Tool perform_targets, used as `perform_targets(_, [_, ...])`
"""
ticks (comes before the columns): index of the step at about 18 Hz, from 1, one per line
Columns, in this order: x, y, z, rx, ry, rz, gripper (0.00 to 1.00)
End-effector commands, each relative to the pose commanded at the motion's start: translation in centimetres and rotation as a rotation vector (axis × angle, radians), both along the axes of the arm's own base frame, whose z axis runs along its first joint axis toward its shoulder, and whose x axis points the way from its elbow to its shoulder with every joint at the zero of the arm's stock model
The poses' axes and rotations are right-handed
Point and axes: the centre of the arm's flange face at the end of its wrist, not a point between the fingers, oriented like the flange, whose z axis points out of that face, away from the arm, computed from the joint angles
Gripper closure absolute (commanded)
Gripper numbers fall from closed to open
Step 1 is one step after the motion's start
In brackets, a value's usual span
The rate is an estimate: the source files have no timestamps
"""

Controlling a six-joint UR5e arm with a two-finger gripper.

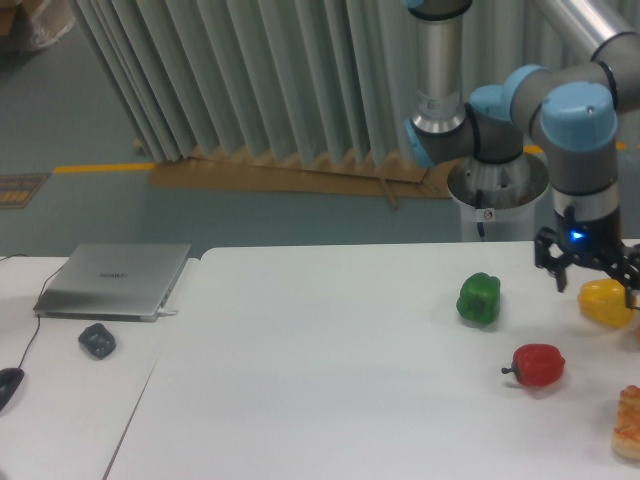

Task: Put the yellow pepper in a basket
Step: 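Lower the gripper onto the yellow pepper and close on it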

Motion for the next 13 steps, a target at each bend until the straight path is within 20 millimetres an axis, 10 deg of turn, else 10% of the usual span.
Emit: perform_targets(13, [-0.8, -2.5, -1.4, -0.44, -0.296, -1.057, 0.0])
